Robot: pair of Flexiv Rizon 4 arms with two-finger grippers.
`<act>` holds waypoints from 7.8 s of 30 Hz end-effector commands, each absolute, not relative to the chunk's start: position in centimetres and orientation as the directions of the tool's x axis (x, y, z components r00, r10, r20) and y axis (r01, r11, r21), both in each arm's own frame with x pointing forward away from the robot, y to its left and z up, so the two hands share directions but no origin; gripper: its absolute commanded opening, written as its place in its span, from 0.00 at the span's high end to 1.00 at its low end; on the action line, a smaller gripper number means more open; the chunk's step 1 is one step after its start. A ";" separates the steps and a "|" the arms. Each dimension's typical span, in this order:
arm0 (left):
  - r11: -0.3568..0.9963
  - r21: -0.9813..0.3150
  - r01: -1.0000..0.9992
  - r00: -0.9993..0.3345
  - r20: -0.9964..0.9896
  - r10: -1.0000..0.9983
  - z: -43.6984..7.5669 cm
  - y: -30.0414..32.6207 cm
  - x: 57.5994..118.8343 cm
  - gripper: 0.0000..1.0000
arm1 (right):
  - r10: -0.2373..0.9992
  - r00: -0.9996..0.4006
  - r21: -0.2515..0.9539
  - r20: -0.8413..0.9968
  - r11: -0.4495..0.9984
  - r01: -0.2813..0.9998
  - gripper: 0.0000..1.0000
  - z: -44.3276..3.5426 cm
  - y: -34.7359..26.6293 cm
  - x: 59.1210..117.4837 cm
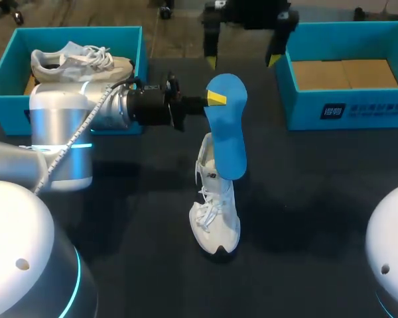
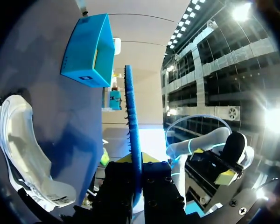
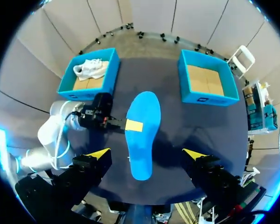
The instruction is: Take the shoe out of the shoebox, open the shoe tongue, remove and reinsert the insole, then place the shoe into the shoebox
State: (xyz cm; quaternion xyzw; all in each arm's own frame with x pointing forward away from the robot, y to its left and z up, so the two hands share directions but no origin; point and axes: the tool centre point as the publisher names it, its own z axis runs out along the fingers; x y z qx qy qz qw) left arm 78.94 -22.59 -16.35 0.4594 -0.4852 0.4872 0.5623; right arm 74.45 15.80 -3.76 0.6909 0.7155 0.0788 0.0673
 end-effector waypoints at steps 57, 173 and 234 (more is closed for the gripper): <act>0.102 0.044 -0.994 0.054 0.993 0.103 -16.4 -22.6 78.9 1.00 | 0.887 -0.006 0.049 0.462 -0.018 0.999 0.00 -10.5 12.3 75.5; 0.098 -0.665 -0.740 -0.649 0.745 0.154 -14.2 -19.4 80.9 1.00 | 0.189 -0.098 0.121 0.977 -0.116 0.986 0.00 -16.6 8.5 76.1; -0.104 -0.907 0.409 -0.901 -0.419 0.110 -13.3 -19.6 84.4 1.00 | 0.189 -0.098 0.121 0.977 -0.116 0.986 0.00 -16.6 8.5 76.1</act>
